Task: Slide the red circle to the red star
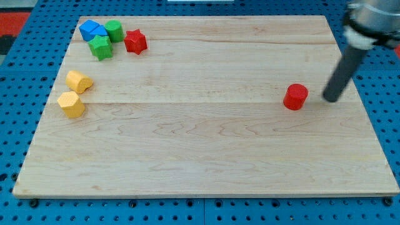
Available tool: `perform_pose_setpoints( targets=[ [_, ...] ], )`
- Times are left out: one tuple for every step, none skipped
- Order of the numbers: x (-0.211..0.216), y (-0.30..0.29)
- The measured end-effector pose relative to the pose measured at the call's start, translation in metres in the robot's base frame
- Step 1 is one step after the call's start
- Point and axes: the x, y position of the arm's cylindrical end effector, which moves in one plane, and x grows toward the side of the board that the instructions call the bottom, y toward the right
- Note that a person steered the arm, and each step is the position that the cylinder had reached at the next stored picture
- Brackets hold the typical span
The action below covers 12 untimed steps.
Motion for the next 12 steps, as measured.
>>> perform_pose_setpoints(
  targets=[
    [-0.040,-0.135],
    [-0.037,-0.101],
    [-0.014,-0.029],
    [0.012,-0.165],
    [-0.042,-0.250],
    [-0.069,-0.274],
    [-0.004,-0.244],
    [-0.001,-0.320],
    [-0.058,-0.317],
    [-0.073,-0.317],
    [-0.060,-0.273],
    [-0.099,-0.300]
  ],
)
